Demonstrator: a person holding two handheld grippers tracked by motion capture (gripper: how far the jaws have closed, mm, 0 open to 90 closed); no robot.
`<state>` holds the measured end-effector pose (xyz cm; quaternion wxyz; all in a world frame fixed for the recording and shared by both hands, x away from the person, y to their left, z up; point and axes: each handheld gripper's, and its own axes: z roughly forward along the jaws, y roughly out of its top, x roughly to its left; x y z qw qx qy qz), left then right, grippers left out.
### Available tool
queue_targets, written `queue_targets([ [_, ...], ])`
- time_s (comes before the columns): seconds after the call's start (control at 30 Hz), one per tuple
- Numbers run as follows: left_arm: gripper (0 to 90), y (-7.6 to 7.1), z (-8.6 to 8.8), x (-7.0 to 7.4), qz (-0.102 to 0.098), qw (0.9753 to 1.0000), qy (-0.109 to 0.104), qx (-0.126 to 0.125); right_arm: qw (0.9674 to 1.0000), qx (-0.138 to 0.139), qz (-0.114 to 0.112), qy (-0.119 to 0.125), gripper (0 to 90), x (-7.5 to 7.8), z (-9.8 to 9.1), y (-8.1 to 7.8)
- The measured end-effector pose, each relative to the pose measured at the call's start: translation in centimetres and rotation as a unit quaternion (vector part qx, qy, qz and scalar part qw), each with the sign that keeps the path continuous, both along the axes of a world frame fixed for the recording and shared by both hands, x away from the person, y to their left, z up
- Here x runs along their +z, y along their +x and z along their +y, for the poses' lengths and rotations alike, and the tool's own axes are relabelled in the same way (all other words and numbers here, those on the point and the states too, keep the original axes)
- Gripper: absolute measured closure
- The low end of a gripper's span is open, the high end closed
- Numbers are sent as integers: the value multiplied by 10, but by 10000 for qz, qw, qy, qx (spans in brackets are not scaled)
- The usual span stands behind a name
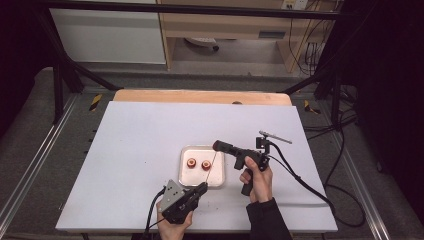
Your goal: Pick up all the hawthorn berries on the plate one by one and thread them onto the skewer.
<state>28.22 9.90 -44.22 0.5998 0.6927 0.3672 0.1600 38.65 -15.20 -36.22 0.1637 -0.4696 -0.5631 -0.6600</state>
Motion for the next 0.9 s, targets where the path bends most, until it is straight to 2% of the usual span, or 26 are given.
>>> queue_targets([
  [0.43, 888, -1, 2, 1, -54, 10000, -50, 36, 10000, 50, 18, -46, 620, -2, 1, 1],
  [0.63, 888, 2, 4, 4, -25, 9998, -190, 113, 9996, 193, 121, -168, 620, -9, 7, -1],
  [0.83, 888, 10, 1, 8, 155, 9991, -328, 227, 9987, 324, 168, -365, 620, -20, 15, -4],
  [0.9, 888, 13, 1, 9, 208, 9989, -317, 265, 9981, 373, 201, -457, 620, -25, 19, -5],
])
